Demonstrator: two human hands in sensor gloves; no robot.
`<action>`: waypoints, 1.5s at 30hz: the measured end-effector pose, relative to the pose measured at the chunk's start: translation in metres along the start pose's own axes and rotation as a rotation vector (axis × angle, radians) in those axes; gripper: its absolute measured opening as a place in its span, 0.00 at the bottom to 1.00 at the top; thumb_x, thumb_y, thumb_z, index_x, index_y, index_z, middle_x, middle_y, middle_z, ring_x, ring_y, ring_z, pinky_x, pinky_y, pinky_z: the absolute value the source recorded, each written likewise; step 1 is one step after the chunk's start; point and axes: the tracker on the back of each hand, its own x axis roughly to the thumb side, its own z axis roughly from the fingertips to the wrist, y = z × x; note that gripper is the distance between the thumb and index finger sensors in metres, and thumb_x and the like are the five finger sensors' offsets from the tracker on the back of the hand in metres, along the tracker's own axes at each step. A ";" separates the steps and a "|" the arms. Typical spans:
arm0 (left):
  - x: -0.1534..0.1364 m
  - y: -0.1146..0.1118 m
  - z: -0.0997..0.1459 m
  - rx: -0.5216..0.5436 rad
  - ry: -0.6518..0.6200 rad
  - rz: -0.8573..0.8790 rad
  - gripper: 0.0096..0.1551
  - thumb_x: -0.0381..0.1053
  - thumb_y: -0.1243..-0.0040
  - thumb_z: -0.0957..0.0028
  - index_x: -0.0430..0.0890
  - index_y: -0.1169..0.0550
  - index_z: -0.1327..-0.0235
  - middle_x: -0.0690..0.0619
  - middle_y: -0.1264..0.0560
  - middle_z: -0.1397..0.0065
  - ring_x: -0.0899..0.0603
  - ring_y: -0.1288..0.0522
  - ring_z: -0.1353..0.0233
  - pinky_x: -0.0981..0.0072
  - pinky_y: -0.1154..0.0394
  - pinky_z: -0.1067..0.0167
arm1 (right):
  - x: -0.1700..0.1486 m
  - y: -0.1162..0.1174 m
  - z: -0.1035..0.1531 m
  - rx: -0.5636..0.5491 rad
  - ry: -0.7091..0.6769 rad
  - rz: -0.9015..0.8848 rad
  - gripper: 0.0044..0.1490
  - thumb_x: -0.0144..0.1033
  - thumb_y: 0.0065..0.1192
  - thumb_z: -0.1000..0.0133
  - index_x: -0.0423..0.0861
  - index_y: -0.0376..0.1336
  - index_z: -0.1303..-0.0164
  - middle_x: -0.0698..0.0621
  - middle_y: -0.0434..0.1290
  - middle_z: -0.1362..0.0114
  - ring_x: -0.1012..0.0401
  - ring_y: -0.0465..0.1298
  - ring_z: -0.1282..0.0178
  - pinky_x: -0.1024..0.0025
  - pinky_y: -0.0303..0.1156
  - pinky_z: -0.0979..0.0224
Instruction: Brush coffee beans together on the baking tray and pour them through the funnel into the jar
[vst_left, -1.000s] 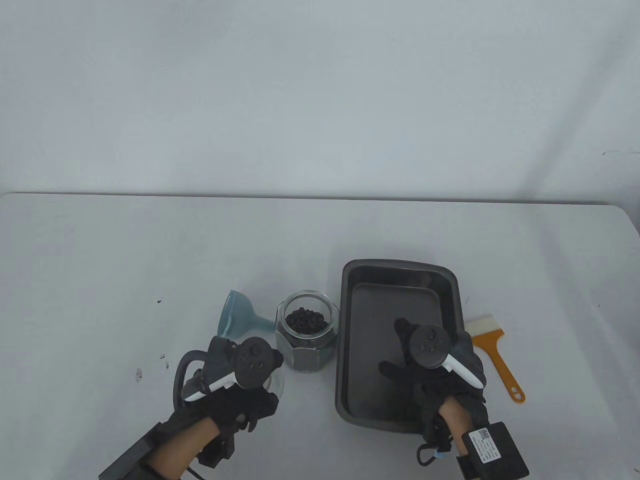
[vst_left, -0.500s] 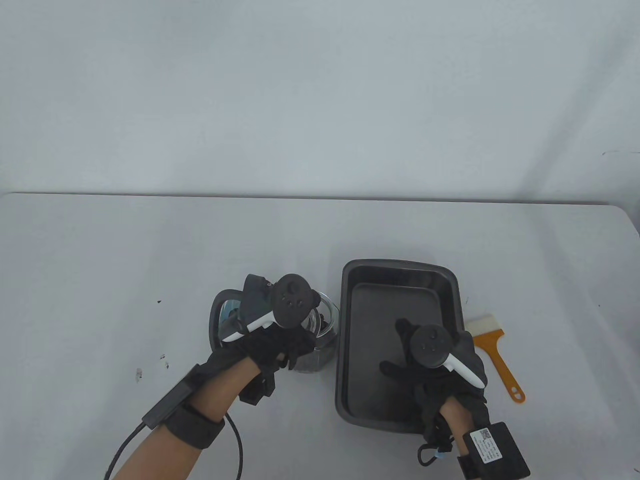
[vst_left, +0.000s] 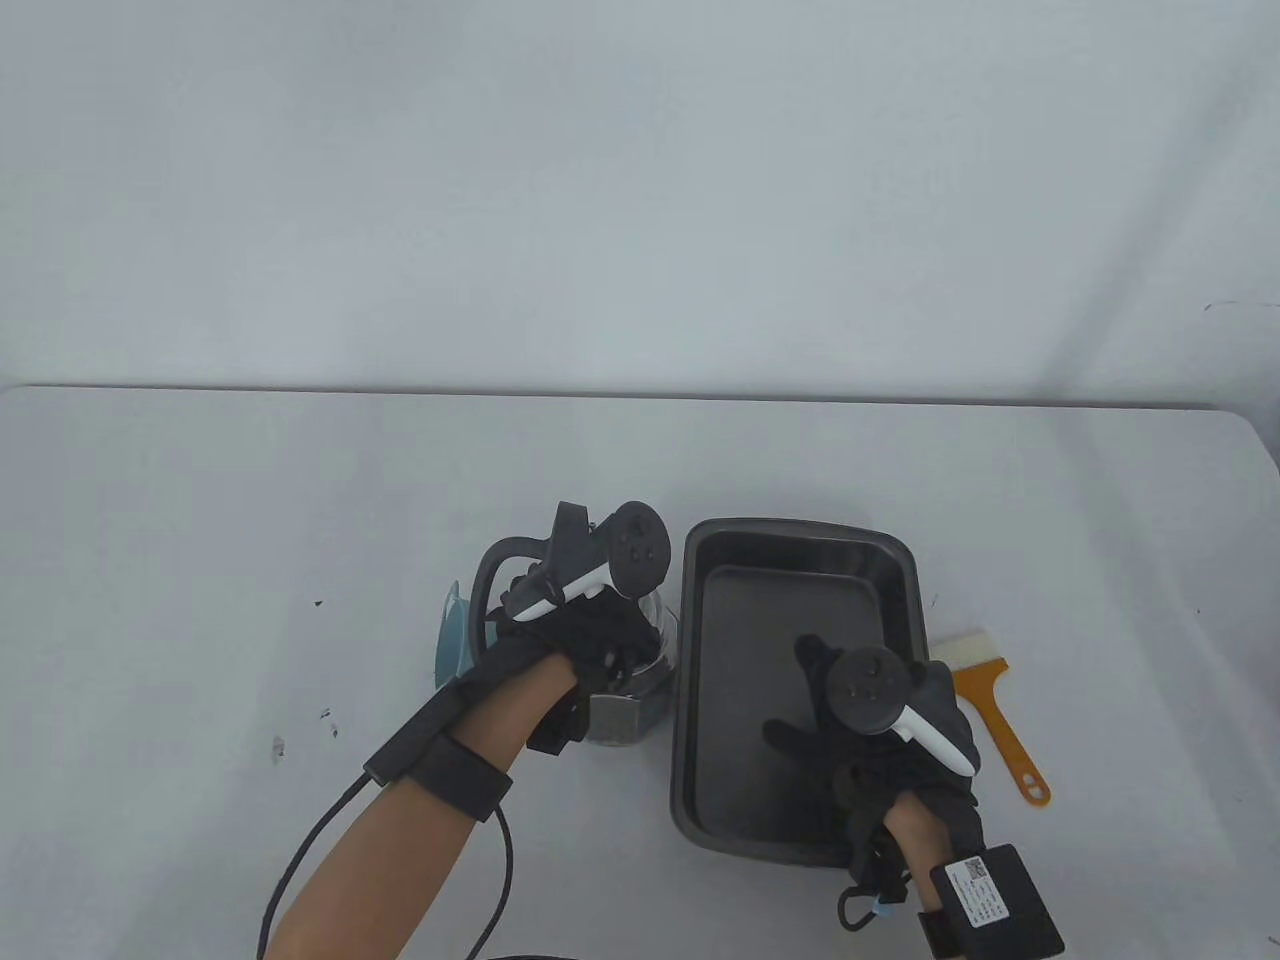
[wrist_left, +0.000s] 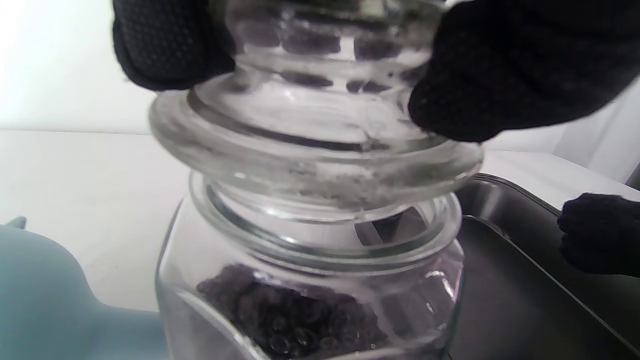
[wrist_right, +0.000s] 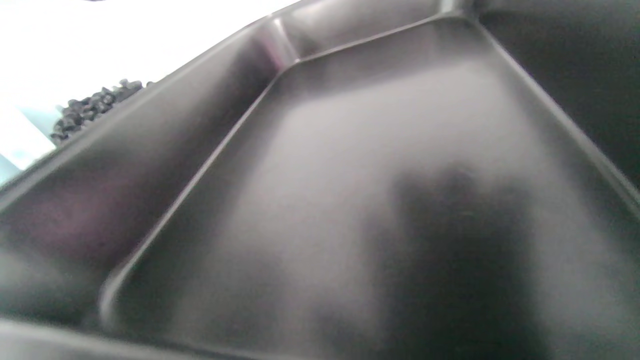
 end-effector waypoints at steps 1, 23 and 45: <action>0.000 -0.001 -0.001 -0.004 0.000 -0.007 0.41 0.64 0.25 0.63 0.61 0.28 0.33 0.47 0.32 0.24 0.34 0.27 0.32 0.44 0.20 0.43 | 0.000 0.000 0.000 0.001 0.000 0.000 0.56 0.66 0.50 0.53 0.55 0.29 0.27 0.33 0.46 0.20 0.33 0.46 0.22 0.31 0.44 0.27; 0.008 -0.015 -0.008 -0.037 0.008 -0.018 0.42 0.64 0.28 0.61 0.61 0.30 0.31 0.47 0.34 0.22 0.34 0.29 0.30 0.44 0.22 0.40 | 0.001 0.000 0.000 0.003 -0.004 -0.003 0.56 0.65 0.50 0.53 0.55 0.29 0.27 0.33 0.47 0.21 0.33 0.45 0.23 0.30 0.43 0.27; -0.019 0.006 0.106 0.389 -0.060 -0.026 0.29 0.65 0.38 0.55 0.54 0.22 0.43 0.51 0.23 0.35 0.44 0.20 0.39 0.47 0.24 0.38 | 0.001 0.003 0.000 0.006 0.001 0.000 0.55 0.65 0.50 0.52 0.55 0.30 0.27 0.33 0.48 0.21 0.33 0.47 0.23 0.31 0.44 0.28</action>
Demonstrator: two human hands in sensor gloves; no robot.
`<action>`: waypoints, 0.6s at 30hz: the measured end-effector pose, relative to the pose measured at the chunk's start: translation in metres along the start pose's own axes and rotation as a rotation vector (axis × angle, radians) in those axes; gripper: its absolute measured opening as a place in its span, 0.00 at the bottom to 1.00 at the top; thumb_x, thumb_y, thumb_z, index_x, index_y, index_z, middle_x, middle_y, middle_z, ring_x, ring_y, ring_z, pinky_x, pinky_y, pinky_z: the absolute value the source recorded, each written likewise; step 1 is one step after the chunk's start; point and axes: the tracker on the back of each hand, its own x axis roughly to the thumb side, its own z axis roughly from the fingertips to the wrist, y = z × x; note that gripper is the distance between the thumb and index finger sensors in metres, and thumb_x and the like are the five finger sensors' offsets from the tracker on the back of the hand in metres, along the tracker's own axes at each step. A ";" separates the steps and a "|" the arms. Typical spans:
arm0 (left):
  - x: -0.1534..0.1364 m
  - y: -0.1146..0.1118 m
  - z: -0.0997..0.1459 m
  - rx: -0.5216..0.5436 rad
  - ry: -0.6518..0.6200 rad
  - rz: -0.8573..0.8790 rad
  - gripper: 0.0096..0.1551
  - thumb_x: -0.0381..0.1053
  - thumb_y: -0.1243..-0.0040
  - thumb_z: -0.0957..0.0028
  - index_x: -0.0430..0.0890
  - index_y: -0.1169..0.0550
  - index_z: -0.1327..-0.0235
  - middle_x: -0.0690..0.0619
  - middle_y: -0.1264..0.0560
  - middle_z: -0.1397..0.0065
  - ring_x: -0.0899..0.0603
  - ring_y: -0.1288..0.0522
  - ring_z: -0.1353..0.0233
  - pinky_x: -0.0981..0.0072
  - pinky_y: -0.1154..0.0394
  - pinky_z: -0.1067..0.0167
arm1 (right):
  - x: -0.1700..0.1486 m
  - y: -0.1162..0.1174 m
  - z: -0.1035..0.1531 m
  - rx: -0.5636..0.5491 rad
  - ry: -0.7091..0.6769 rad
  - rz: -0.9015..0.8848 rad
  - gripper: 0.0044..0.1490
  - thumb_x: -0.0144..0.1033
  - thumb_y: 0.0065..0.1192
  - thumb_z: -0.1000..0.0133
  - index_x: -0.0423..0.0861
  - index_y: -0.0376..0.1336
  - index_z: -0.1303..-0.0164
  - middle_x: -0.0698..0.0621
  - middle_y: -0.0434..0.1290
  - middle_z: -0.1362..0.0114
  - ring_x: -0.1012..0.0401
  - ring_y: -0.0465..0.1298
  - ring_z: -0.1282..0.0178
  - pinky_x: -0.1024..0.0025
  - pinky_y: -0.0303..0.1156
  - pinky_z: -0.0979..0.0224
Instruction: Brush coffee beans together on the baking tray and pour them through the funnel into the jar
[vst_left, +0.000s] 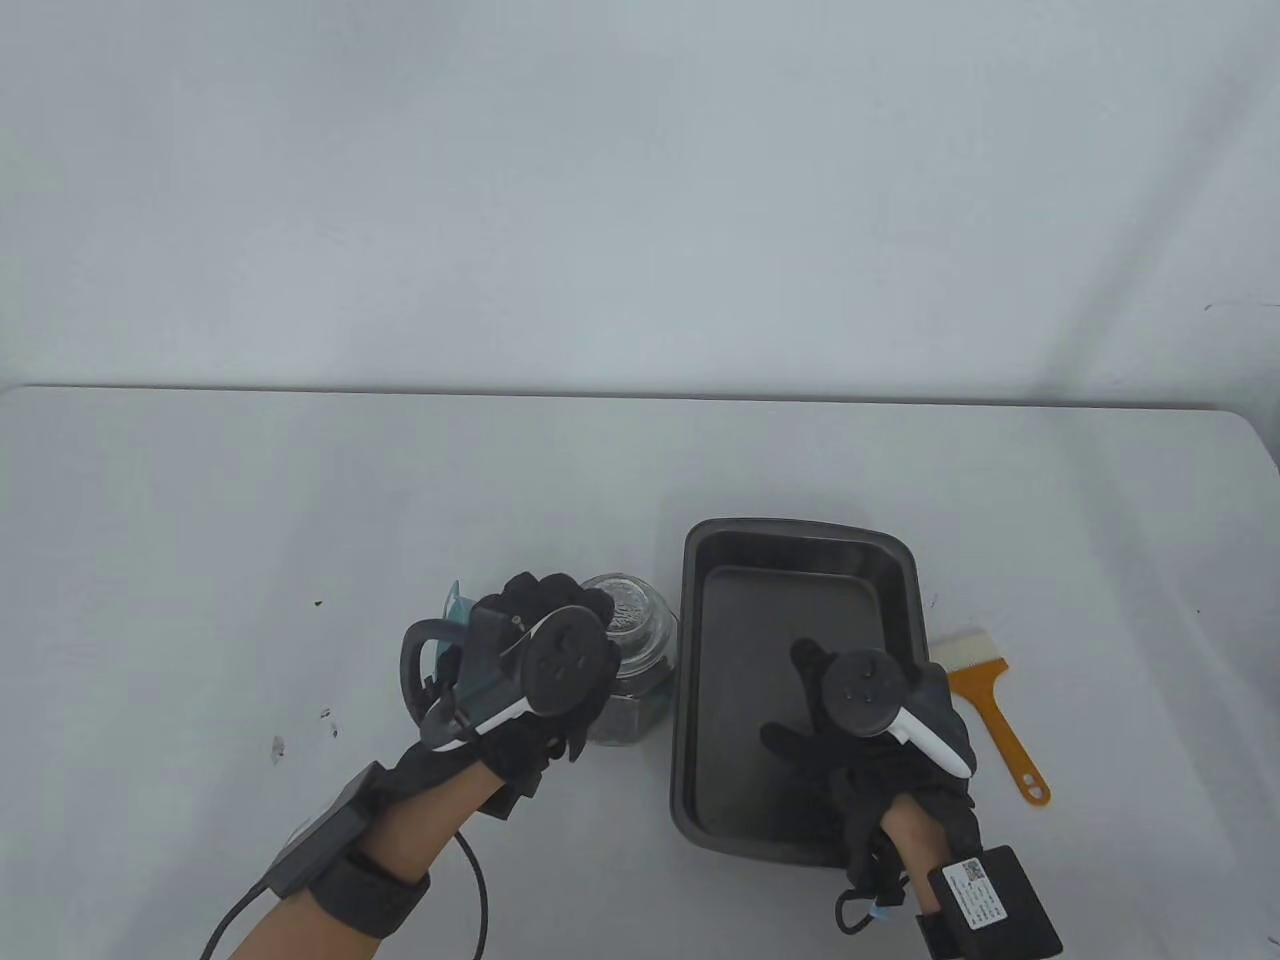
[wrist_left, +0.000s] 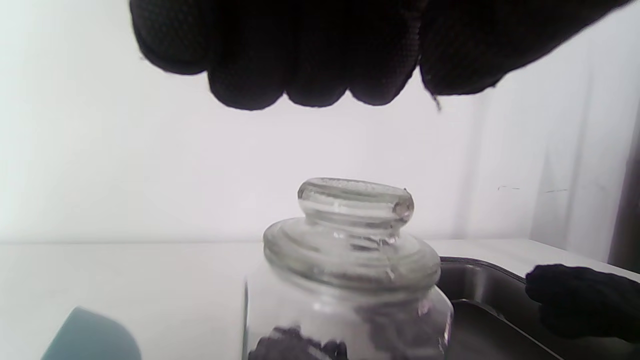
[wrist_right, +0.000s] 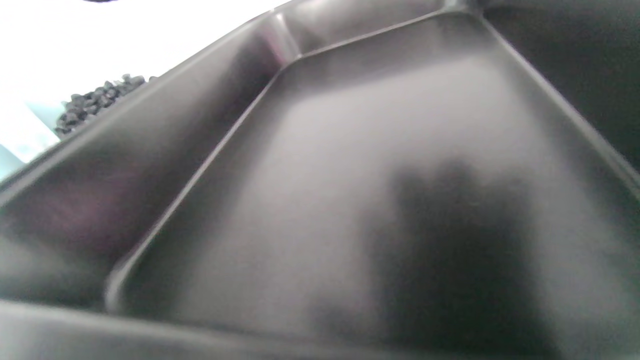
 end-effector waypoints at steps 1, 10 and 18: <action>-0.003 -0.003 0.007 -0.007 -0.008 0.008 0.30 0.65 0.38 0.55 0.54 0.22 0.42 0.51 0.23 0.34 0.44 0.20 0.38 0.47 0.24 0.38 | -0.001 0.000 0.000 0.002 0.003 -0.001 0.55 0.65 0.50 0.53 0.55 0.30 0.27 0.33 0.48 0.21 0.33 0.47 0.23 0.31 0.45 0.28; -0.029 -0.050 0.054 -0.037 0.014 0.011 0.41 0.71 0.40 0.55 0.57 0.31 0.29 0.47 0.33 0.22 0.38 0.29 0.25 0.38 0.33 0.29 | -0.002 0.000 0.000 0.001 0.013 -0.003 0.55 0.64 0.50 0.52 0.54 0.30 0.27 0.33 0.49 0.21 0.33 0.48 0.23 0.32 0.45 0.28; -0.050 -0.084 0.074 -0.091 0.034 0.047 0.51 0.77 0.45 0.57 0.61 0.43 0.21 0.44 0.49 0.14 0.31 0.45 0.15 0.30 0.45 0.24 | -0.002 0.000 0.000 0.001 0.018 0.002 0.55 0.64 0.51 0.53 0.54 0.30 0.27 0.33 0.49 0.22 0.33 0.49 0.24 0.32 0.46 0.28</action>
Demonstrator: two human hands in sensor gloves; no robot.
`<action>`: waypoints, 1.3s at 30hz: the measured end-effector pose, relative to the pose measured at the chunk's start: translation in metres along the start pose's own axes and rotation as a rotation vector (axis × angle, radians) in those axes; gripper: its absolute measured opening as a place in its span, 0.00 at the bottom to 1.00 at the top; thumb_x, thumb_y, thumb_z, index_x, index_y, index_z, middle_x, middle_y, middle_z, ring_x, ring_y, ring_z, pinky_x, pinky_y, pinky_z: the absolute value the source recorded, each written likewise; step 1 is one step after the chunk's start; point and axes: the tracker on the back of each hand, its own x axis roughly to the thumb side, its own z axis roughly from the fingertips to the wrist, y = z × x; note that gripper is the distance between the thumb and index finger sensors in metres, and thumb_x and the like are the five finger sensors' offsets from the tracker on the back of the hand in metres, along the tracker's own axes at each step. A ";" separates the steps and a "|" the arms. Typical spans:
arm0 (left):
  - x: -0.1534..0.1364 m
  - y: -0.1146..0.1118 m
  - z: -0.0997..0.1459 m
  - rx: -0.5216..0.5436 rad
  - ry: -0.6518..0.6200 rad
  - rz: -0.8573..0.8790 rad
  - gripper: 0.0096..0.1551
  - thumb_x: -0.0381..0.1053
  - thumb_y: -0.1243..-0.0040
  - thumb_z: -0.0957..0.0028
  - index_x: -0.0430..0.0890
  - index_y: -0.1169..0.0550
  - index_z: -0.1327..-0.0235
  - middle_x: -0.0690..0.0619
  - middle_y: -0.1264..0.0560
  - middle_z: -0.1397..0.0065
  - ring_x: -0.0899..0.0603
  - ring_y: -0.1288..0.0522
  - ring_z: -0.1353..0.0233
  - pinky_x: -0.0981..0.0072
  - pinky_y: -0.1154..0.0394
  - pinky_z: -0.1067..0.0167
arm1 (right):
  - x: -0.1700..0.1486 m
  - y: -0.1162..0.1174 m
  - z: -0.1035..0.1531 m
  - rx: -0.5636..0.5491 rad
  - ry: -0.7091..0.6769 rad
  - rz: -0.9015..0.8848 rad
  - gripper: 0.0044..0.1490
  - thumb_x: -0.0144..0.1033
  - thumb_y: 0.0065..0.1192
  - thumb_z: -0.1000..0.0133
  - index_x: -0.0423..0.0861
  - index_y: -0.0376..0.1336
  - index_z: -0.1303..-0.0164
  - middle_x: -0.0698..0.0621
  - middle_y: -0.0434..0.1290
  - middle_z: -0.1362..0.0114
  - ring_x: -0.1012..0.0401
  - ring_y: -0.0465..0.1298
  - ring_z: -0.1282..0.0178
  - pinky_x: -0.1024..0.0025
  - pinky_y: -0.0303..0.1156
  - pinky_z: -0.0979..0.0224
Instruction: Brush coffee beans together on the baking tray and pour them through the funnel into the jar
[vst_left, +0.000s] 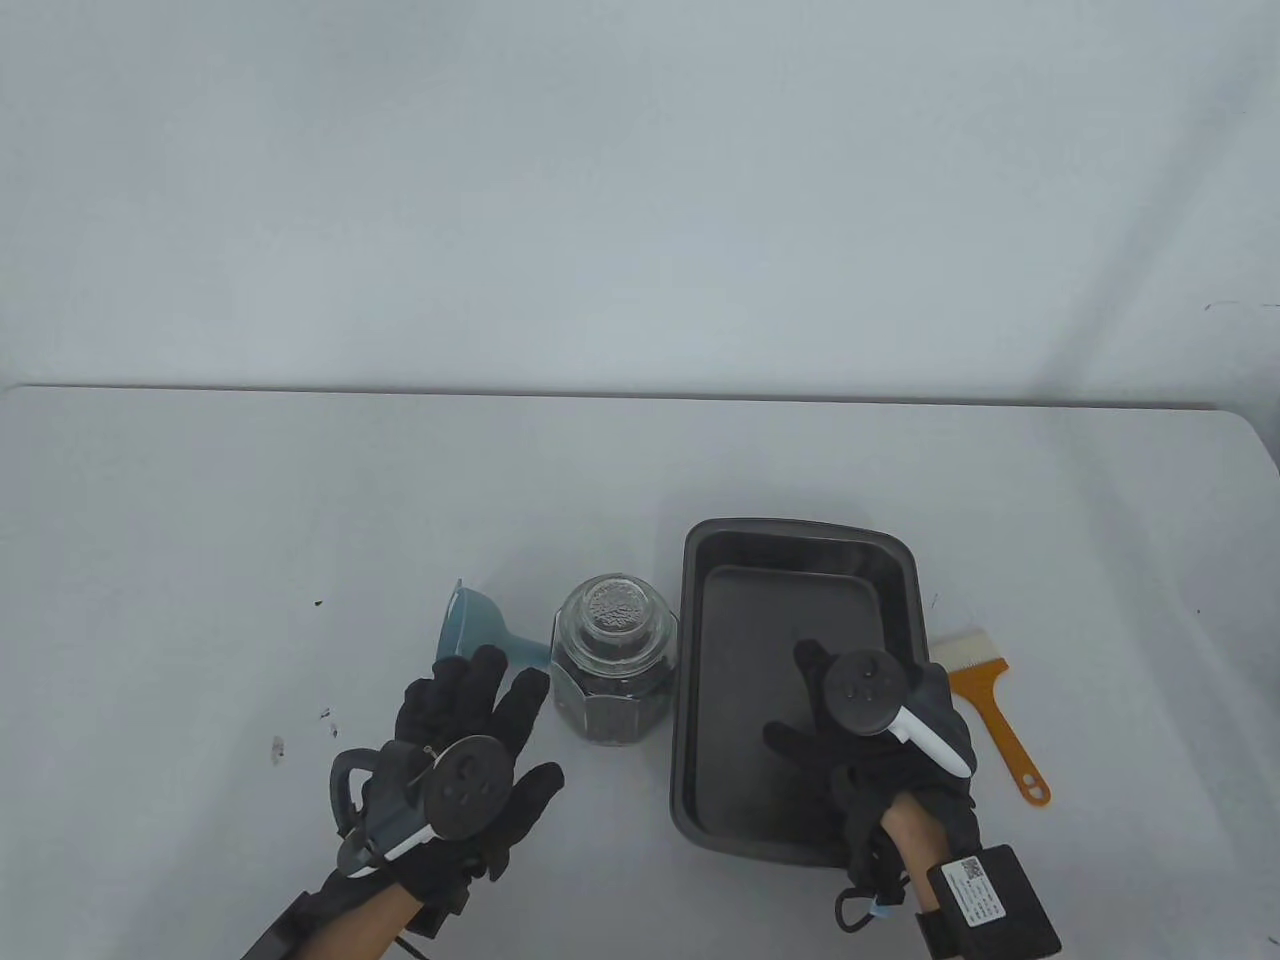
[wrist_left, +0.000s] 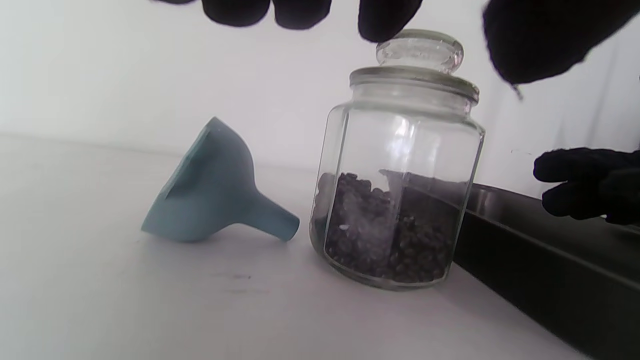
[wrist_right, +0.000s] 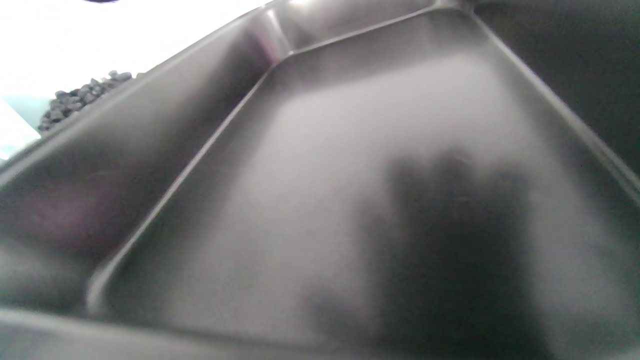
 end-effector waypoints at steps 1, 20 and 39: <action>-0.001 -0.004 0.000 -0.017 -0.003 -0.008 0.53 0.78 0.46 0.57 0.62 0.47 0.20 0.44 0.52 0.13 0.30 0.49 0.14 0.28 0.49 0.23 | 0.000 0.000 0.000 -0.001 0.001 0.000 0.55 0.64 0.51 0.53 0.54 0.30 0.27 0.33 0.50 0.22 0.33 0.49 0.24 0.32 0.46 0.28; 0.001 -0.037 -0.005 -0.403 0.012 -0.074 0.60 0.84 0.54 0.58 0.65 0.68 0.25 0.45 0.74 0.17 0.24 0.72 0.17 0.25 0.65 0.26 | 0.002 -0.002 0.003 -0.037 -0.021 0.008 0.55 0.64 0.51 0.53 0.54 0.31 0.27 0.33 0.50 0.22 0.34 0.49 0.23 0.32 0.46 0.28; -0.003 -0.030 -0.012 -0.387 0.012 -0.007 0.60 0.83 0.53 0.57 0.64 0.67 0.24 0.45 0.73 0.17 0.25 0.72 0.17 0.25 0.66 0.26 | 0.012 -0.013 0.014 -0.129 -0.134 0.002 0.55 0.65 0.51 0.54 0.55 0.33 0.26 0.35 0.49 0.20 0.34 0.47 0.21 0.29 0.44 0.27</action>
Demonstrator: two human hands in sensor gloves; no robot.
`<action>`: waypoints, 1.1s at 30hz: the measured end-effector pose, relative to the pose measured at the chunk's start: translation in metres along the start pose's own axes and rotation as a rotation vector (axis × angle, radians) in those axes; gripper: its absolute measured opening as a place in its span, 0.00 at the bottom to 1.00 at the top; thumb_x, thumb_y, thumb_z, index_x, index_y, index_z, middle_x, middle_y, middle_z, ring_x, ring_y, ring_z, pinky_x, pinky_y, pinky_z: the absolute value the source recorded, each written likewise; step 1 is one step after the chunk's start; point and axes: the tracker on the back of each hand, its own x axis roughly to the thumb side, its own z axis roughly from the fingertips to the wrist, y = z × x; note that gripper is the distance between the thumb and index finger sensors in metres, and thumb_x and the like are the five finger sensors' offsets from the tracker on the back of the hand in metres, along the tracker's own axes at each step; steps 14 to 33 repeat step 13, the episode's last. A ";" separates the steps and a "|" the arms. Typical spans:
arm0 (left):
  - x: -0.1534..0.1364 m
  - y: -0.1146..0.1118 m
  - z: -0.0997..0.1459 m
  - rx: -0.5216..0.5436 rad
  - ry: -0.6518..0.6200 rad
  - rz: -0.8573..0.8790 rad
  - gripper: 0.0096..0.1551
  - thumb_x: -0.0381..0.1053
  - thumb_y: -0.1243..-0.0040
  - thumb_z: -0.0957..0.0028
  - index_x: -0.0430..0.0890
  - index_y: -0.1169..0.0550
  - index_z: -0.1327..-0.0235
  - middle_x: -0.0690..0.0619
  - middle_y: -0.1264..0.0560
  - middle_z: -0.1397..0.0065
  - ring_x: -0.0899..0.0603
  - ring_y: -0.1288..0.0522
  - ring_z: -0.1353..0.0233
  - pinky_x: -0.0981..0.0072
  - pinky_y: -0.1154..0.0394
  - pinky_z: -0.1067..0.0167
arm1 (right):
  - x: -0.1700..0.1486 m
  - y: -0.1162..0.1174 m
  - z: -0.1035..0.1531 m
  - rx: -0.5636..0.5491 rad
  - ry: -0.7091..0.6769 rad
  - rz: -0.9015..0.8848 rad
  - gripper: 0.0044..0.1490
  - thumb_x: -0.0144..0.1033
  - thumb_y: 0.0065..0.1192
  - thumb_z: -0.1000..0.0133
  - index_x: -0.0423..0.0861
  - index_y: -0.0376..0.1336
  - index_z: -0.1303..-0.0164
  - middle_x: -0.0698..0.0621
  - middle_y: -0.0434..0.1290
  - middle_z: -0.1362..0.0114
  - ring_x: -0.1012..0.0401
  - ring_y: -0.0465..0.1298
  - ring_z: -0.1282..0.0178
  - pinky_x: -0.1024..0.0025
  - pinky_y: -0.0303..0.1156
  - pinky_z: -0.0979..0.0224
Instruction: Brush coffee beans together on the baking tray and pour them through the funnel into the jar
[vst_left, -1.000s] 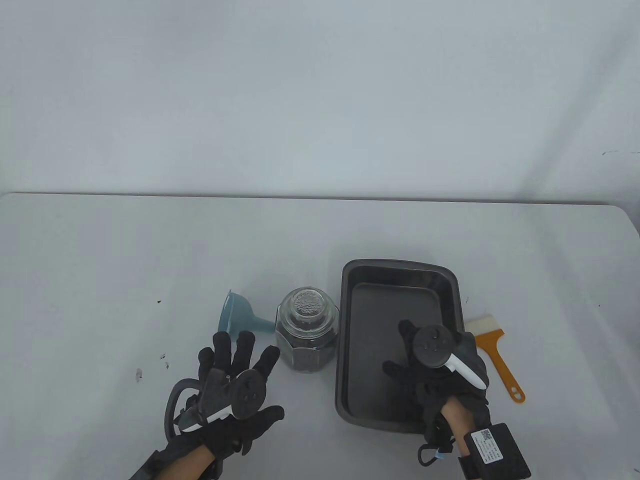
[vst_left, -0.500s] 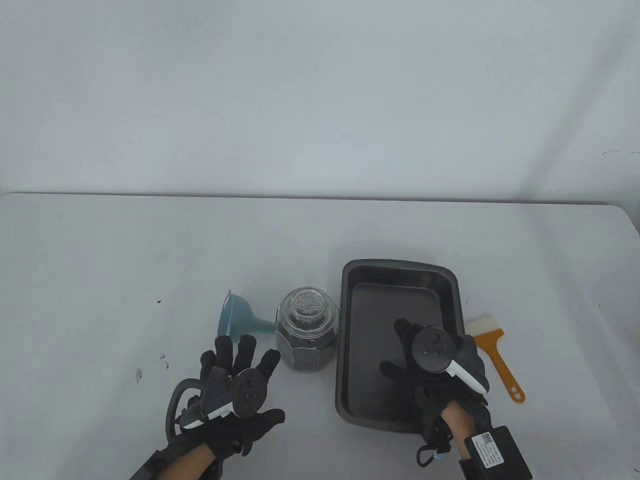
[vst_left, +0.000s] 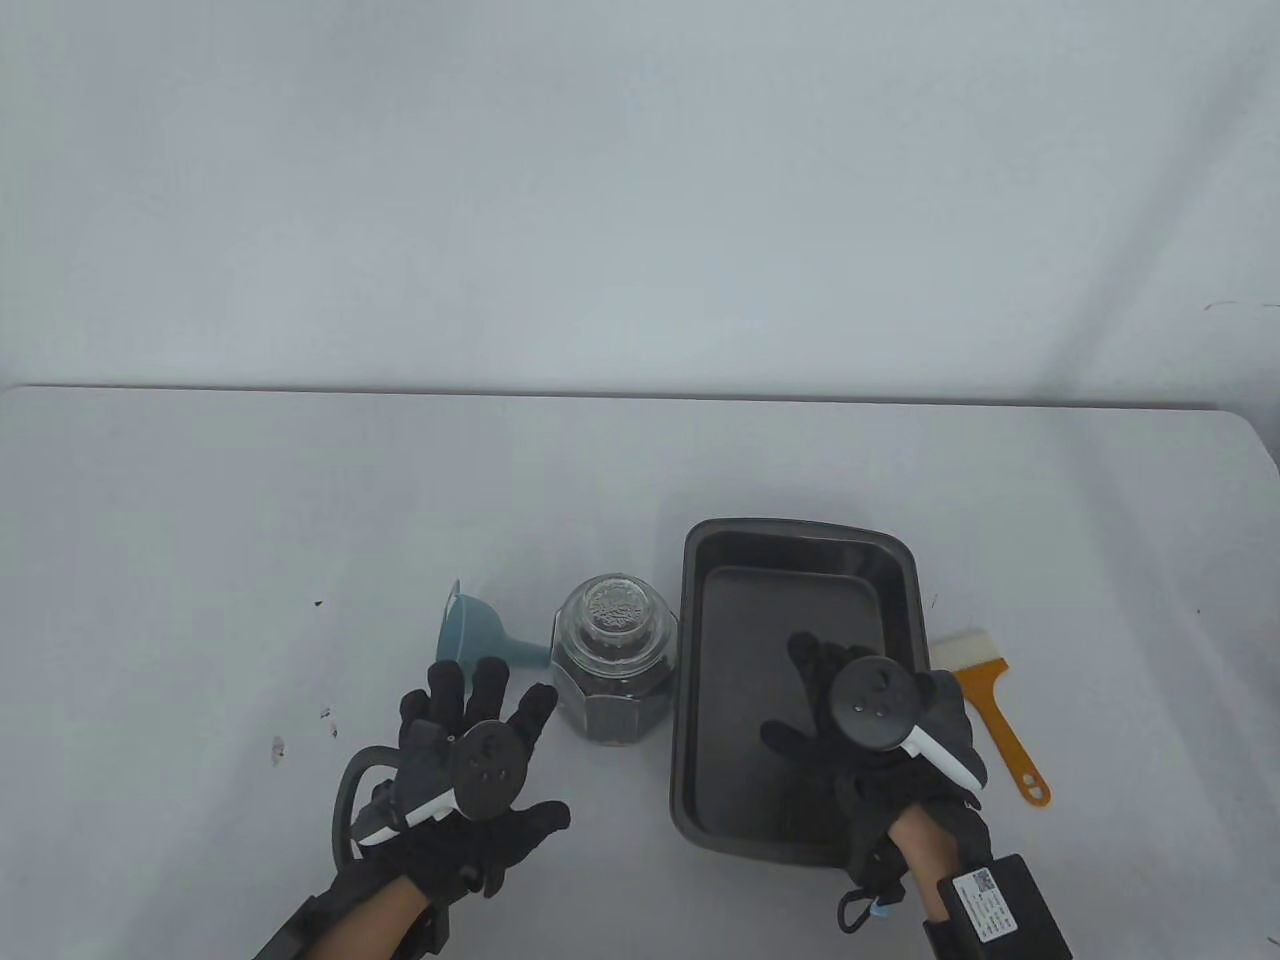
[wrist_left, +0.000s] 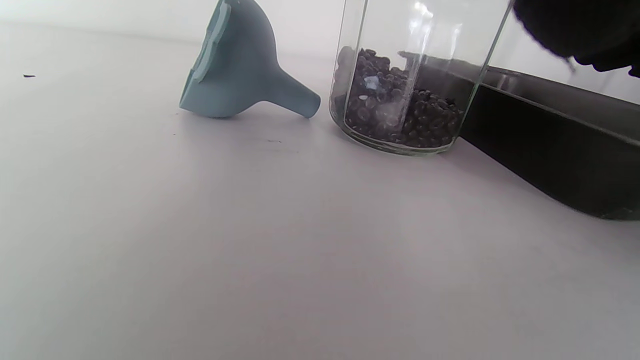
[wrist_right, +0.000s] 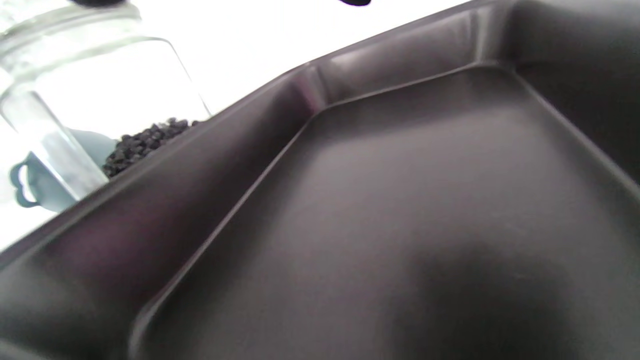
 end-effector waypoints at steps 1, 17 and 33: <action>0.000 0.000 -0.001 -0.006 0.000 -0.002 0.60 0.83 0.53 0.57 0.64 0.67 0.24 0.45 0.73 0.17 0.25 0.72 0.17 0.25 0.66 0.26 | 0.000 0.000 0.000 0.000 0.001 -0.001 0.55 0.65 0.51 0.54 0.55 0.33 0.26 0.35 0.49 0.20 0.34 0.47 0.21 0.29 0.44 0.27; -0.003 -0.003 0.003 -0.036 -0.027 0.030 0.60 0.82 0.53 0.57 0.64 0.67 0.24 0.45 0.73 0.17 0.26 0.72 0.17 0.26 0.66 0.26 | 0.009 0.009 0.000 0.036 -0.018 -0.013 0.55 0.65 0.51 0.54 0.54 0.32 0.26 0.35 0.50 0.20 0.34 0.47 0.22 0.29 0.44 0.28; -0.003 -0.003 0.003 -0.036 -0.027 0.030 0.60 0.82 0.53 0.57 0.64 0.67 0.24 0.45 0.73 0.17 0.26 0.72 0.17 0.26 0.66 0.26 | 0.009 0.009 0.000 0.036 -0.018 -0.013 0.55 0.65 0.51 0.54 0.54 0.32 0.26 0.35 0.50 0.20 0.34 0.47 0.22 0.29 0.44 0.28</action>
